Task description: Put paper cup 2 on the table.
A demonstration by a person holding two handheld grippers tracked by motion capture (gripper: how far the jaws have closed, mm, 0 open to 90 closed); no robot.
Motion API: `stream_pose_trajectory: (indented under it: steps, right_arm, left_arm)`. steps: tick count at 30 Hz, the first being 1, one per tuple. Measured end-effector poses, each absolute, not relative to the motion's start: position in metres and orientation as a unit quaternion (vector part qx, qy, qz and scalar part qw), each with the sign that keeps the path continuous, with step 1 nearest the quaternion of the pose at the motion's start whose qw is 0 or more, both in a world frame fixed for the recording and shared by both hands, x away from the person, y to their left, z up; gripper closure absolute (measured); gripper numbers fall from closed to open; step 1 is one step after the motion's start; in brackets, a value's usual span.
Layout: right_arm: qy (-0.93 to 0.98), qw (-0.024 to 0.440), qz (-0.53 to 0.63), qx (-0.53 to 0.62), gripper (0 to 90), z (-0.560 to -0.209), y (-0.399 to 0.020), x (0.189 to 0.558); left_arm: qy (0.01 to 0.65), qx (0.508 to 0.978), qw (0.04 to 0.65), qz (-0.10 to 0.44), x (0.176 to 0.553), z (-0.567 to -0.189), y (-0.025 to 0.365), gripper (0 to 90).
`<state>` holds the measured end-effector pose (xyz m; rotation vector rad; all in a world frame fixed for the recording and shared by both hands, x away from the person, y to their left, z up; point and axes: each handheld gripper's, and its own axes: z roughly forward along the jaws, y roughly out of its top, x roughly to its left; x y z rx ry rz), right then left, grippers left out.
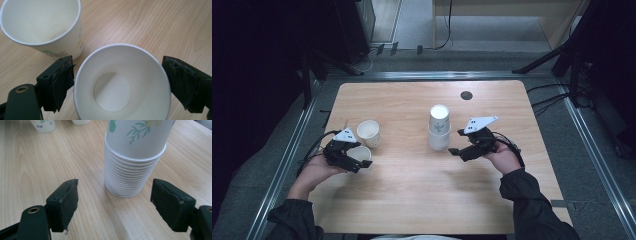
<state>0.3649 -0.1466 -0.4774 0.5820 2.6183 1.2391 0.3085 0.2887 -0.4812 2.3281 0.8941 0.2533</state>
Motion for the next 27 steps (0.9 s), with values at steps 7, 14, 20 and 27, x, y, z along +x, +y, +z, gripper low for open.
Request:
stream_pose_trajectory:
  steps: [7, 14, 20, 27]
  right_arm:
    - [0.884, 0.094, 0.416, 0.194, 22.3, -0.478, -0.146, 0.364]
    - [0.884, 0.095, 0.414, 0.193, 22.3, -0.479, -0.148, 0.361]
    - [0.887, 0.098, 0.407, 0.194, 22.3, -0.480, -0.152, 0.356]
    - [0.887, 0.102, 0.405, 0.198, 22.3, -0.480, -0.158, 0.350]
  left_arm:
    - [0.341, 0.872, 0.336, 0.096, 0.307, -0.471, 0.293, 12.5]
    - [0.341, 0.860, 0.365, 0.106, 0.310, -0.457, 0.289, 13.2]
    - [0.323, 0.858, 0.388, 0.094, 0.314, -0.449, 0.276, 13.3]
    - [0.316, 0.858, 0.394, 0.090, 0.321, -0.441, 0.256, 13.3]
